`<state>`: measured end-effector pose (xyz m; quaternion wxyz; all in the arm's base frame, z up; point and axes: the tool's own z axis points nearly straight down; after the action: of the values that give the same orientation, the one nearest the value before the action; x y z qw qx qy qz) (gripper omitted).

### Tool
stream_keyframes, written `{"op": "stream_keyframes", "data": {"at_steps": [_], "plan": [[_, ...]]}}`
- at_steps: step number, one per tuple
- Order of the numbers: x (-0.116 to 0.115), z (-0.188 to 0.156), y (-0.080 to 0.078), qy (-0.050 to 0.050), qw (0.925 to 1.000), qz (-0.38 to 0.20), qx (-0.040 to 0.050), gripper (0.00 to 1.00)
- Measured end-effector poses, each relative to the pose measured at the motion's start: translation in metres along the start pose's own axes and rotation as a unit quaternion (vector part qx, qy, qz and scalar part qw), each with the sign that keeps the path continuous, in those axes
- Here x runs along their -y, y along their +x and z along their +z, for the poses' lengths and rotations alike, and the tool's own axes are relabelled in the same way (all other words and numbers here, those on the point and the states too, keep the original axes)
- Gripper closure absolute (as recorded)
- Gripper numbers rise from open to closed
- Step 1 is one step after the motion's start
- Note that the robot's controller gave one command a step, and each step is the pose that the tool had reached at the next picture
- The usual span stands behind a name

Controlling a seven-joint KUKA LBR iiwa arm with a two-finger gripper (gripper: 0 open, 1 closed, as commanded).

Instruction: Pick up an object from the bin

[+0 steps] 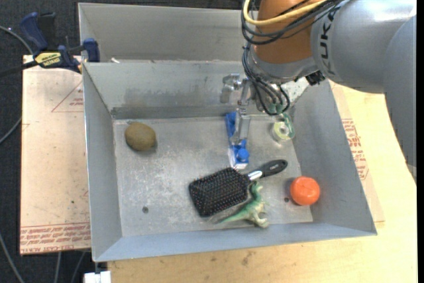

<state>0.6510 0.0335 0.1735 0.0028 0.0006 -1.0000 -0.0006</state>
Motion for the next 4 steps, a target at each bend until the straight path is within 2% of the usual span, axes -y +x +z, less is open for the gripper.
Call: {"op": "stream_keyframes", "data": {"at_steps": [1, 2, 3, 4], "plan": [[0.0, -0.005, -0.002, 0.0, 1.0, 0.0, 0.0039, 0.0], [0.002, 0.031, 0.006, 0.0, 0.9991, -0.043, 0.0065, 0.0], [0.001, 0.079, 0.022, 0.001, 0.9863, -0.165, 0.0045, 0.0], [0.055, 0.093, 0.074, 0.0, 0.9857, -0.168, 0.0076, 0.0]]}}
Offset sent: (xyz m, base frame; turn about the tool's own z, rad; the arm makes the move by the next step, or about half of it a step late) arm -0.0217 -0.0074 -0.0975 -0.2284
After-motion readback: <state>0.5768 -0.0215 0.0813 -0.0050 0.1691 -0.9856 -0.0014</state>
